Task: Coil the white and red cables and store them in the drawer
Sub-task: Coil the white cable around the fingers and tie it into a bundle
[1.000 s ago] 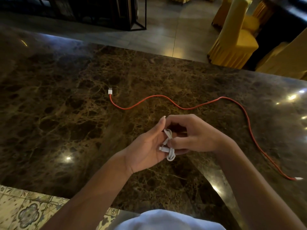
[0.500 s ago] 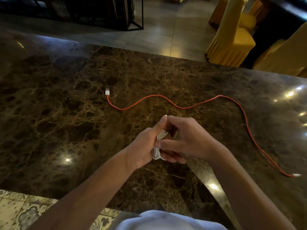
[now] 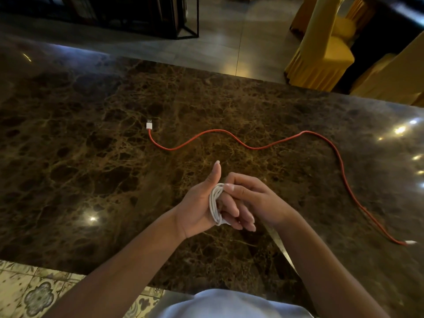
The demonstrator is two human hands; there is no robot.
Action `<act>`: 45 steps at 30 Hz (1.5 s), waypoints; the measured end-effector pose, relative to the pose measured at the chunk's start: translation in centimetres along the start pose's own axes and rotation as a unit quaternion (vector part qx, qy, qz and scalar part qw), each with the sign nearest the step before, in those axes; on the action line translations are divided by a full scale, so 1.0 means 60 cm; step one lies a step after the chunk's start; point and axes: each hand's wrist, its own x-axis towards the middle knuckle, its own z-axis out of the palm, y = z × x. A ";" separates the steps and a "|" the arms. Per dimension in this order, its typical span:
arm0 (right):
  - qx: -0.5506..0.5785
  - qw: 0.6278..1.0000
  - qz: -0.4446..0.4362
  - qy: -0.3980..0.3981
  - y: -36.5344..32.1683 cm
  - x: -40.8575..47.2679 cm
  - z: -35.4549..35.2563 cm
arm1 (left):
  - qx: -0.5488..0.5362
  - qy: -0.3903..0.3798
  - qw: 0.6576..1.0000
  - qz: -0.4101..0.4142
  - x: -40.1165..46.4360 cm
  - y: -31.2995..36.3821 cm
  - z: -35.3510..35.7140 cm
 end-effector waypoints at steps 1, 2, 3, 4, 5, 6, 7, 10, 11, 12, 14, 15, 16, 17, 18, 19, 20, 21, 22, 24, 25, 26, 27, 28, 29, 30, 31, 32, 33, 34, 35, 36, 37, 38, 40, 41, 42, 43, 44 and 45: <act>0.010 1.000 0.008 -0.002 0.003 0.002 0.002 | 0.013 0.003 1.000 0.002 0.000 -0.002 -0.004; 0.020 1.000 0.016 -0.002 0.005 0.005 0.003 | 0.025 0.005 1.000 0.002 0.002 -0.003 -0.006; 0.033 0.999 0.024 -0.001 0.007 0.007 0.005 | 0.036 0.006 0.999 0.001 0.004 -0.002 -0.007; 0.048 0.999 0.027 0.000 0.009 0.008 0.007 | 0.050 0.005 0.999 0.002 0.006 -0.002 -0.009; 0.062 0.998 0.028 0.001 0.009 0.008 0.010 | 0.067 0.004 0.998 0.005 0.008 -0.001 -0.010; 0.071 0.997 0.026 0.004 0.007 0.007 0.012 | 0.084 0.004 0.996 0.008 0.008 -0.001 -0.011; 0.075 0.997 0.024 0.007 0.004 0.005 0.015 | 0.096 0.005 0.995 0.009 0.006 -0.001 -0.012; 0.050 0.999 0.015 0.015 -0.005 0.000 0.020 | 0.126 0.014 0.992 0.007 -0.002 -0.007 -0.021; 0.041 0.999 0.014 0.015 -0.007 -0.001 0.022 | 0.133 0.020 0.991 0.006 -0.004 -0.008 -0.023; 0.037 0.999 0.015 0.016 -0.009 -0.001 0.025 | 0.138 0.026 0.990 0.005 -0.003 -0.011 -0.026; 0.036 0.999 0.010 0.021 -0.011 -0.002 0.029 | 0.136 0.028 0.990 -0.003 0.001 -0.016 -0.032; 0.034 0.999 0.004 0.020 -0.013 -0.004 0.032 | 0.131 0.028 0.991 -0.009 0.002 -0.016 -0.035; 0.028 0.999 -0.008 0.015 -0.014 -0.007 0.033 | 0.127 0.032 0.991 -0.011 0.001 -0.018 -0.039; 0.017 1.000 -0.019 0.007 -0.014 -0.011 0.036 | 0.128 0.033 0.991 -0.015 0.001 -0.019 -0.041; 0.006 1.000 -0.027 0.004 -0.014 -0.015 0.038 | 0.135 0.030 0.990 -0.016 0.000 -0.020 -0.041; -0.004 1.000 -0.031 0.004 -0.013 -0.019 0.041 | 0.137 0.025 0.990 -0.020 0.000 -0.016 -0.036; -0.007 0.999 -0.032 0.007 -0.011 -0.024 0.040 | 0.140 0.025 0.990 -0.028 0.001 -0.015 -0.032; -0.012 0.999 -0.036 0.018 -0.009 -0.028 0.037 | 0.143 0.029 0.989 -0.037 0.003 -0.013 -0.027; -0.028 0.998 -0.042 0.033 -0.009 -0.031 0.031 | 0.158 0.029 0.986 -0.048 0.004 -0.009 -0.022; -0.099 0.992 -0.047 0.057 -0.018 -0.034 0.013 | 0.200 0.031 0.977 -0.065 0.005 -0.001 -0.010; -0.139 0.988 -0.048 0.050 -0.026 -0.034 0.003 | 0.207 0.035 0.975 -0.069 0.006 0.000 -0.009; -0.181 0.982 -0.044 0.031 -0.035 -0.033 -0.004 | 0.202 0.041 0.976 -0.069 0.008 -0.002 -0.012; -0.221 0.975 -0.037 0.007 -0.044 -0.032 -0.009 | 0.185 0.049 0.979 -0.064 0.009 -0.002 -0.013; -0.251 0.968 -0.024 -0.016 -0.051 -0.029 -0.009 | 0.176 0.054 0.981 -0.056 0.010 -0.003 -0.015; -0.263 0.964 -0.005 -0.030 -0.055 -0.027 -0.008 | 0.168 0.051 0.983 -0.053 0.009 -0.003 -0.013; -0.266 0.963 0.014 -0.036 -0.058 -0.025 -0.008 | 0.162 0.049 0.984 -0.053 0.008 -0.003 -0.015; -0.276 0.960 0.030 -0.042 -0.061 -0.023 -0.008 | 0.153 0.042 0.986 -0.052 0.008 -0.002 -0.015; -0.298 0.952 0.041 -0.051 -0.063 -0.021 -0.008 | 0.151 0.035 0.987 -0.051 0.007 -0.005 -0.022; -0.328 0.941 0.047 -0.061 -0.065 -0.019 -0.008 | 0.157 0.027 0.986 -0.056 0.006 -0.007 -0.028; -0.358 0.930 0.047 -0.072 -0.067 -0.017 -0.006 | 0.168 0.019 0.983 -0.068 0.004 -0.011 -0.036; -0.382 0.920 0.042 -0.078 -0.069 -0.015 -0.001 | 0.166 0.016 0.983 -0.080 0.002 -0.014 -0.041; -0.396 0.914 0.033 -0.079 -0.070 -0.013 0.004 | 0.156 0.014 0.984 -0.087 0.001 -0.018 -0.045; -0.405 0.911 0.022 -0.072 -0.070 -0.011 0.010 | 0.138 0.008 0.986 -0.093 0.001 -0.020 -0.047; -0.416 0.907 0.009 -0.060 -0.069 -0.011 0.015 | 0.126 0.000 0.987 -0.099 0.001 -0.022 -0.052; -0.446 0.894 -0.024 -0.043 -0.066 -0.011 0.023 | 0.114 -0.006 0.988 -0.103 0.002 -0.026 -0.057; -0.462 0.885 -0.043 -0.038 -0.063 -0.013 0.026 | 0.107 0.000 0.989 -0.103 0.002 -0.027 -0.058; -0.479 0.875 -0.062 -0.031 -0.060 -0.017 0.029 | 0.100 0.010 0.990 -0.102 0.003 -0.031 -0.059; -0.497 0.863 -0.083 -0.023 -0.058 -0.022 0.033 | 0.093 0.022 0.991 -0.099 0.004 -0.033 -0.056; -0.513 0.852 -0.102 -0.016 -0.056 -0.028 0.035 | 0.093 0.031 0.991 -0.094 0.005 -0.034 -0.052; -0.523 0.844 -0.117 -0.012 -0.054 -0.034 0.036 | 0.092 0.036 0.991 -0.089 0.006 -0.036 -0.049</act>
